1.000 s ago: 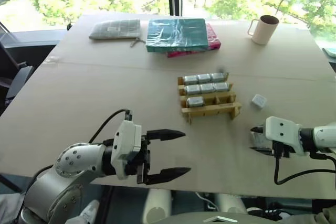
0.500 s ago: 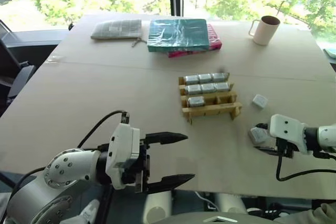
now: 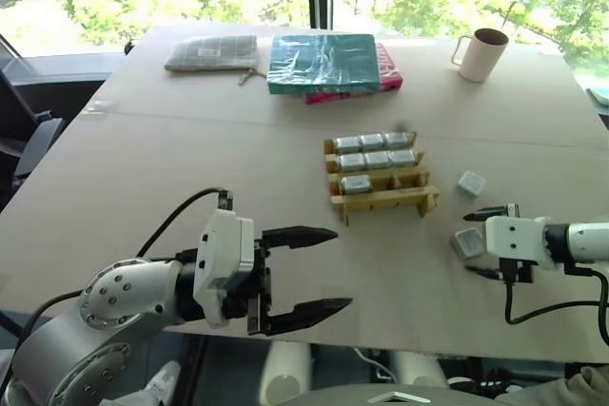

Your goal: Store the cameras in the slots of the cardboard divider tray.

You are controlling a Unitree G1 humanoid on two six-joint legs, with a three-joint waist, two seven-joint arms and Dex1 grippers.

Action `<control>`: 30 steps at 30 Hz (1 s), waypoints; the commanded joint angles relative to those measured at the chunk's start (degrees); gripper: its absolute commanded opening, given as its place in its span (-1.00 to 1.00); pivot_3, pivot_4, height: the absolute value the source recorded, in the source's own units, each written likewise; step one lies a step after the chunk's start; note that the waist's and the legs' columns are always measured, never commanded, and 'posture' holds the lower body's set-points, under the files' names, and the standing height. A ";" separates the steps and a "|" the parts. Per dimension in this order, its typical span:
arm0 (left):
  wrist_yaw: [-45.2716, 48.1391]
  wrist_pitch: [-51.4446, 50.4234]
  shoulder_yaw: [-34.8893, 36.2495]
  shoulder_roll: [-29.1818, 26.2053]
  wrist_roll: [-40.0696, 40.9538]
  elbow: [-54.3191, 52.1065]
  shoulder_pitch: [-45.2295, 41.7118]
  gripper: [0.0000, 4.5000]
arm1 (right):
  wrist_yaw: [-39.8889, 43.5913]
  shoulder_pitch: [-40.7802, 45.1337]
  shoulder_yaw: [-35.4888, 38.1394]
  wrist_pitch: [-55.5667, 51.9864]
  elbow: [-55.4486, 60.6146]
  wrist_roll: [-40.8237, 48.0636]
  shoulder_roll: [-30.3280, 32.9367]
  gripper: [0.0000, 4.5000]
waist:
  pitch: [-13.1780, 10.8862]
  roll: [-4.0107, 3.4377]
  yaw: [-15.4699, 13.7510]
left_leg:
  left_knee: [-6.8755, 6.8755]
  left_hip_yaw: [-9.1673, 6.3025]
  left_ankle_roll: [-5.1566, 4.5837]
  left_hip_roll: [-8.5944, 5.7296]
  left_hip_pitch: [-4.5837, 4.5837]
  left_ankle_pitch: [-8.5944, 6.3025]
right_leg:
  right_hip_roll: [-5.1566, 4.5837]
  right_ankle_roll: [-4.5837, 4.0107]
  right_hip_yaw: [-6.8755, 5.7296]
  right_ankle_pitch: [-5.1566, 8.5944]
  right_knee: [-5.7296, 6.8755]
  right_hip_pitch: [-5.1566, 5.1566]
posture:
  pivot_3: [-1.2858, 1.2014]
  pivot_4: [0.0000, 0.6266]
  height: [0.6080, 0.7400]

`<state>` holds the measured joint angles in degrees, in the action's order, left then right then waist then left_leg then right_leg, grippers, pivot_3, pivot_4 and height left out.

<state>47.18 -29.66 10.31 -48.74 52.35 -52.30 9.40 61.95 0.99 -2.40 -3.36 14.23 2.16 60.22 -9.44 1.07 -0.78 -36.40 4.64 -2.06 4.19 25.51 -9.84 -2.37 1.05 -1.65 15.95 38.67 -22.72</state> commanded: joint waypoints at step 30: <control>-16.89 -14.37 -18.38 11.61 13.79 47.87 -36.06 0.69 | -17.64 14.10 0.81 -22.94 28.24 -1.32 -10.50 -0.09 | -0.05 0.14 -0.05 | -0.08 0.11 0.01 -0.23 0.10 0.02 | 0.25 0.13 -0.13 -0.20 0.16 -0.09 | 0.03 -0.52 1.00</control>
<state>23.70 -46.07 -9.43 -37.54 69.30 -6.67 -25.00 46.00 13.88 -1.11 -25.74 40.12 2.34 50.06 -9.49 1.21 -0.82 -36.50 4.72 -2.03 4.03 25.68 -9.81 -2.10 1.16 -1.77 15.74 38.83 -22.88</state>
